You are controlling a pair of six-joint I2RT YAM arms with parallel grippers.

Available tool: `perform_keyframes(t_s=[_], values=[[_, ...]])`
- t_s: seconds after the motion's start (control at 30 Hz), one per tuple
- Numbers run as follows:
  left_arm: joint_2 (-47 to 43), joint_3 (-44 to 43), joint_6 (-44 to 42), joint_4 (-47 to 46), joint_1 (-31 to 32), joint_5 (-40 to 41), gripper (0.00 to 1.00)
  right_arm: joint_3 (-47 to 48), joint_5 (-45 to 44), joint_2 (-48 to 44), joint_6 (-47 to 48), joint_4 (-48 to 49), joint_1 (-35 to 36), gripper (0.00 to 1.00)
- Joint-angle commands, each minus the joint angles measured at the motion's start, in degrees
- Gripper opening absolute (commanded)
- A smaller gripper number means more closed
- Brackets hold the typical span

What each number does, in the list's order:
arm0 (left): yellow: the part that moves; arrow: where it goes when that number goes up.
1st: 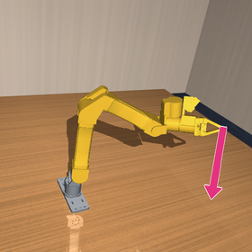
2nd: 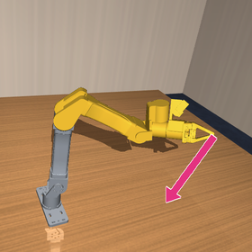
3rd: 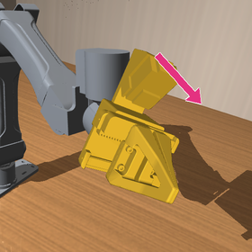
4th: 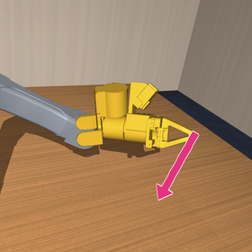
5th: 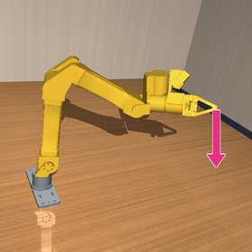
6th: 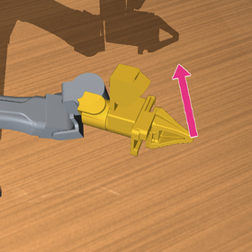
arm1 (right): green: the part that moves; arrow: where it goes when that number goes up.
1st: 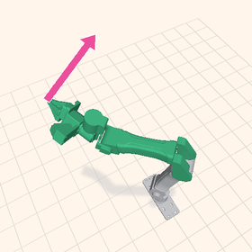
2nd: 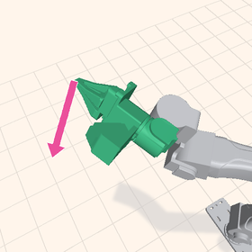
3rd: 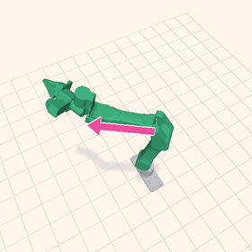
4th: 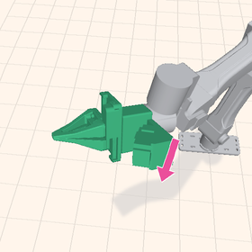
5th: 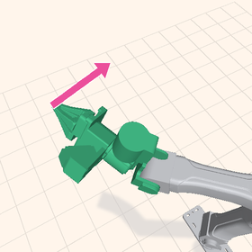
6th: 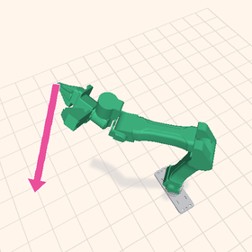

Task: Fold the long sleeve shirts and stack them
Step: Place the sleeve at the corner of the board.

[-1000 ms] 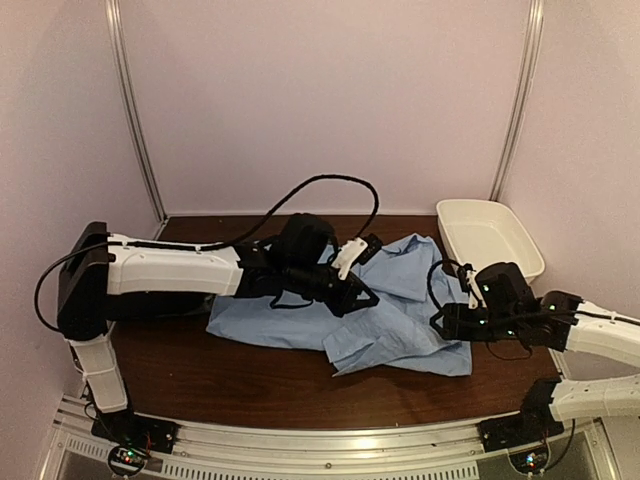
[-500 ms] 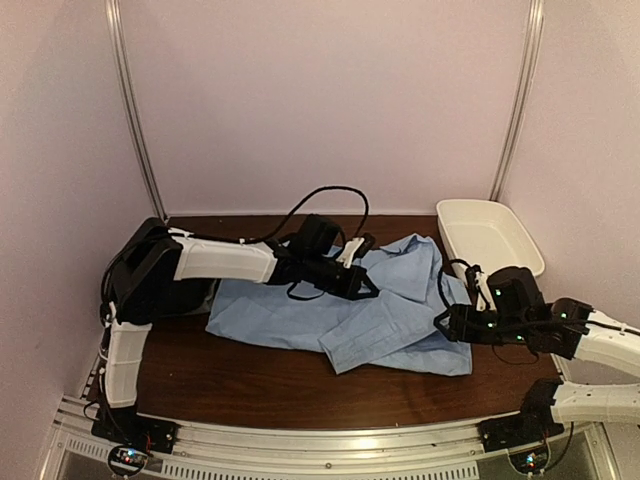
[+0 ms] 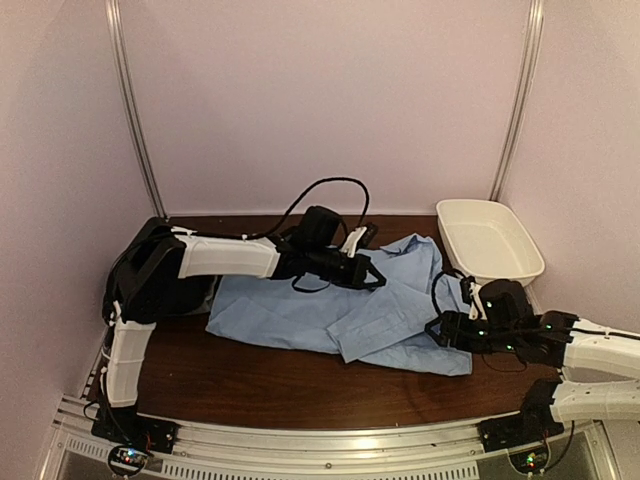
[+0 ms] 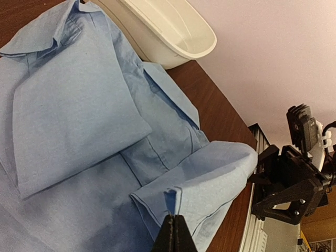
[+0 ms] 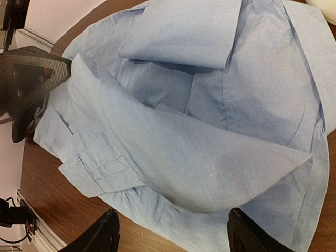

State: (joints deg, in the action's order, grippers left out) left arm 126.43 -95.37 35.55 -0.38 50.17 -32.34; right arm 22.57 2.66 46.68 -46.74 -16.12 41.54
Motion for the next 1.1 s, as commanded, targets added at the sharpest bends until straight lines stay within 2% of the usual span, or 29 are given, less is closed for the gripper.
perform_keyframes(t_s=[0.0, 0.2, 0.43, 0.57, 0.67, 0.77, 0.83, 0.93, 1.07], values=[[0.83, -2.2, -0.03, -2.53, -0.58, -0.51, 0.0, 1.63, -4.55, 2.34, 0.17, 6.75, -1.0, 0.73], [2.19, -5.32, -2.23, -0.91, -1.78, 2.88, 0.0, 7.04, -6.74, 13.26, 3.59, 8.6, -5.36, 0.74], [8.08, -15.68, -5.23, 4.23, -4.11, 4.3, 0.0, 11.67, -7.69, 21.59, 7.39, 11.86, -9.88, 0.74], [11.41, -18.55, -5.33, 3.98, -5.53, 3.84, 0.1, 13.26, -7.67, 25.0, 8.69, 12.51, -11.62, 0.74], [11.81, -18.83, -5.58, 4.01, -6.49, 4.01, 0.26, 13.88, -8.33, 26.72, 9.05, 11.82, -11.84, 0.74], [8.93, -15.74, -7.26, 4.24, -7.31, 5.41, 0.45, 12.64, -7.64, 25.5, 8.78, 11.9, -11.79, 0.74], [5.61, -12.5, -9.4, 5.34, -7.4, 7.45, 0.52, 11.23, -6.01, 23.57, 8.5, 11.85, -11.83, 0.74], [-1.77, -3.38, -11.79, 5.63, -7.37, 9.66, 0.58, 9.05, -1.64, 20.26, 7.72, 10.11, -11.47, 0.73], [-13.83, 13.93, -12.27, 3.74, -7.37, 15.51, 0.6, 6.27, 0.5, 15.75, 4.98, 6.26, -7.53, 0.72]])
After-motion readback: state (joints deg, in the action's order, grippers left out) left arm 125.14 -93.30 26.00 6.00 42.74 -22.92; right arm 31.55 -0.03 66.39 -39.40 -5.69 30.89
